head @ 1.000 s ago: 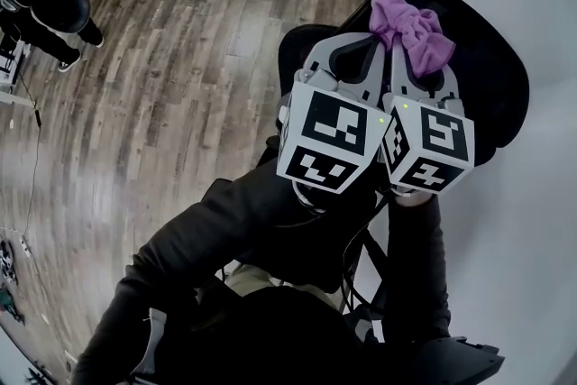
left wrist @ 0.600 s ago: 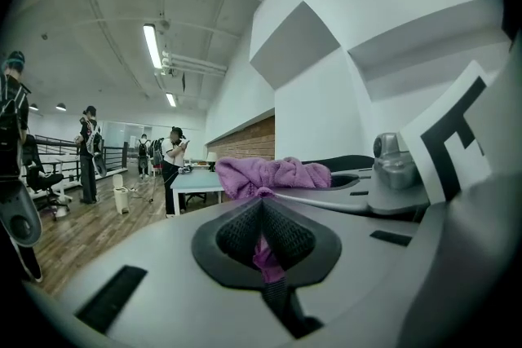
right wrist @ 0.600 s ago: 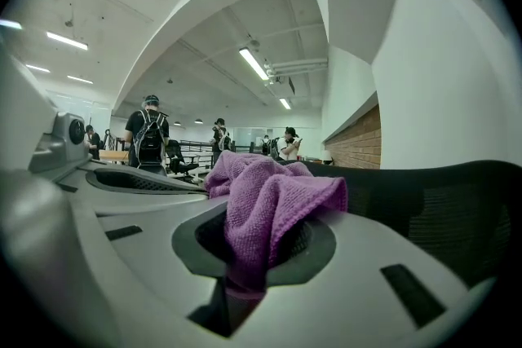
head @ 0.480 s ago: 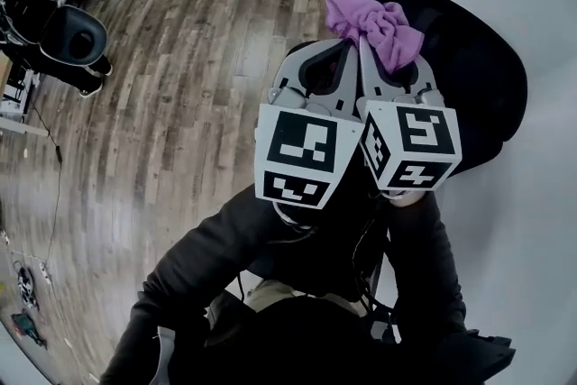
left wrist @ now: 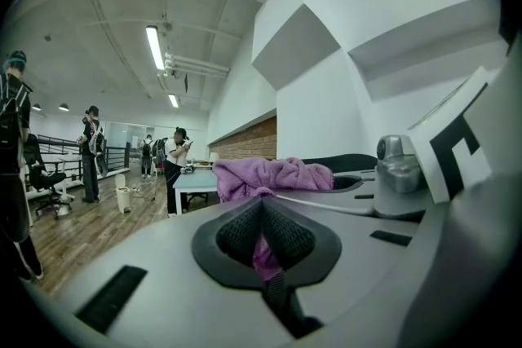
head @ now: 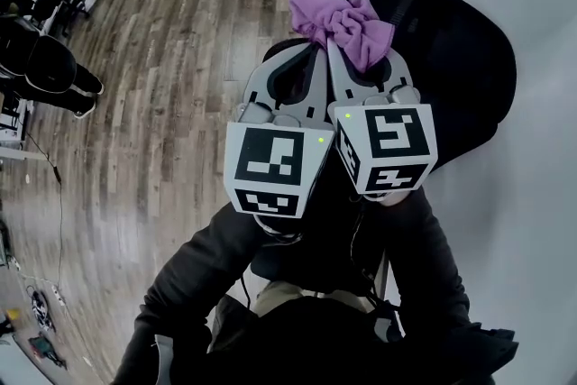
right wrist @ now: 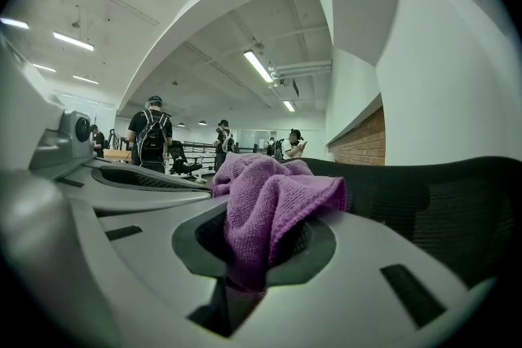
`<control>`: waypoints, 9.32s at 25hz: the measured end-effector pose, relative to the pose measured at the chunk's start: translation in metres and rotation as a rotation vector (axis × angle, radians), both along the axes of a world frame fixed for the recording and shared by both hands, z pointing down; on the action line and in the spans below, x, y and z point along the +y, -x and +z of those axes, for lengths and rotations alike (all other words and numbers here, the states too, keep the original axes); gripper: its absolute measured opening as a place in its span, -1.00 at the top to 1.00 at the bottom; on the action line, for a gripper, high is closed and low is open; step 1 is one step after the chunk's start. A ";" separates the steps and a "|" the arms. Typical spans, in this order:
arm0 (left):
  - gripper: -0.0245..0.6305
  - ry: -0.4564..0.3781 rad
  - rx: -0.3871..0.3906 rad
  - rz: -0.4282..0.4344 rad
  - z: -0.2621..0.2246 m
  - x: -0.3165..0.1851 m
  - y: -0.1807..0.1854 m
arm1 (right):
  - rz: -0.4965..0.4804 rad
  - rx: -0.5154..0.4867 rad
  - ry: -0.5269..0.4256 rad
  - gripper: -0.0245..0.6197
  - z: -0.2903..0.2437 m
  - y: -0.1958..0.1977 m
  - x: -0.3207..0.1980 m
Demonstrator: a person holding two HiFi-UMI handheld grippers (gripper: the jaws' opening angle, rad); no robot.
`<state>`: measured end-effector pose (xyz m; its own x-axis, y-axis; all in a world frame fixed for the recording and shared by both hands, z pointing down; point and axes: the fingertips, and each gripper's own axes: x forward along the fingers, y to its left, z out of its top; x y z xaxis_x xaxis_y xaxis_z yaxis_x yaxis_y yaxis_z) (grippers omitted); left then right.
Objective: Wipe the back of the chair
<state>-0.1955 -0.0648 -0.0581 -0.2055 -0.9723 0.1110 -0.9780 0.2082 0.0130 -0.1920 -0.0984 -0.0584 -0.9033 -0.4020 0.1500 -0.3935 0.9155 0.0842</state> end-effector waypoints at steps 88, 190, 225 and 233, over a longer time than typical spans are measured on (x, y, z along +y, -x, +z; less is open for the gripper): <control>0.93 0.119 0.052 0.314 0.038 -0.127 -0.260 | 0.320 0.084 0.024 0.72 0.034 -0.278 -0.109; 0.93 0.093 0.147 -0.065 0.089 0.032 0.018 | -0.027 0.098 -0.026 0.71 0.064 0.017 0.012; 0.93 0.162 0.136 -0.045 0.114 0.023 0.006 | -0.073 0.095 0.038 0.71 0.097 0.008 0.020; 0.93 0.172 0.137 -0.018 0.124 0.014 -0.007 | -0.054 0.106 0.040 0.71 0.106 -0.004 0.009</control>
